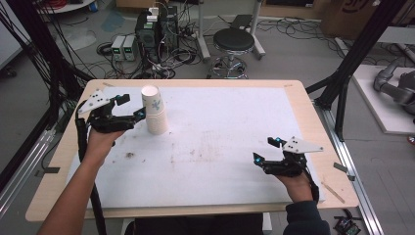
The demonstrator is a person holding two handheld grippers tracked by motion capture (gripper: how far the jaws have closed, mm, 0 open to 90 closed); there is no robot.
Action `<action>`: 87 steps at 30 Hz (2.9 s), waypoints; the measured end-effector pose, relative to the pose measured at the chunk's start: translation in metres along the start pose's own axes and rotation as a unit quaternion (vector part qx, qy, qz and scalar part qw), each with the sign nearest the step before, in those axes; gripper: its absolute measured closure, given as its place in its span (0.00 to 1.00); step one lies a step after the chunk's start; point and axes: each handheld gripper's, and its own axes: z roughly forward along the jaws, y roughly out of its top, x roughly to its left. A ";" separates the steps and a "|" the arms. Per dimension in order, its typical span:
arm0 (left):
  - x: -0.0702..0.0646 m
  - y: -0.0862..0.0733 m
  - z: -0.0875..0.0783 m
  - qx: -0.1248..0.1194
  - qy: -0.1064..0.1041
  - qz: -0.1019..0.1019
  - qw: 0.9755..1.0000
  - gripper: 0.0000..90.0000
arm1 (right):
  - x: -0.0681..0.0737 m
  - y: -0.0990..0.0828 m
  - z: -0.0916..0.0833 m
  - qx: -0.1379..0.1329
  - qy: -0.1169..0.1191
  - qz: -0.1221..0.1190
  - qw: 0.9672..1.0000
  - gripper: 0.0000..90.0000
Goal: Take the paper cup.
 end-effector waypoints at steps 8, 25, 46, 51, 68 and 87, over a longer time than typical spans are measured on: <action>0.010 0.010 0.023 0.029 0.001 -0.003 1.000 0.18 | -0.001 0.000 -0.001 0.000 0.001 0.002 1.000 0.22; 0.022 0.013 0.063 0.074 0.002 -0.016 0.997 0.18 | -0.002 0.000 -0.001 -0.003 0.001 0.003 1.000 0.22; 0.025 0.015 0.067 0.051 -0.012 -0.014 0.999 0.36 | -0.001 0.001 -0.002 -0.002 0.002 0.003 1.000 0.22; 0.023 0.029 0.062 0.032 -0.013 -0.009 0.999 0.37 | 0.000 0.001 -0.001 -0.002 0.003 0.004 1.000 0.22; 0.001 0.077 0.039 -0.040 -0.020 0.029 0.999 0.38 | 0.002 0.005 -0.004 -0.008 0.005 0.002 1.000 0.22; -0.044 0.072 0.026 -0.047 -0.114 0.038 0.992 0.38 | 0.009 0.009 0.000 -0.011 0.033 -0.001 0.999 0.22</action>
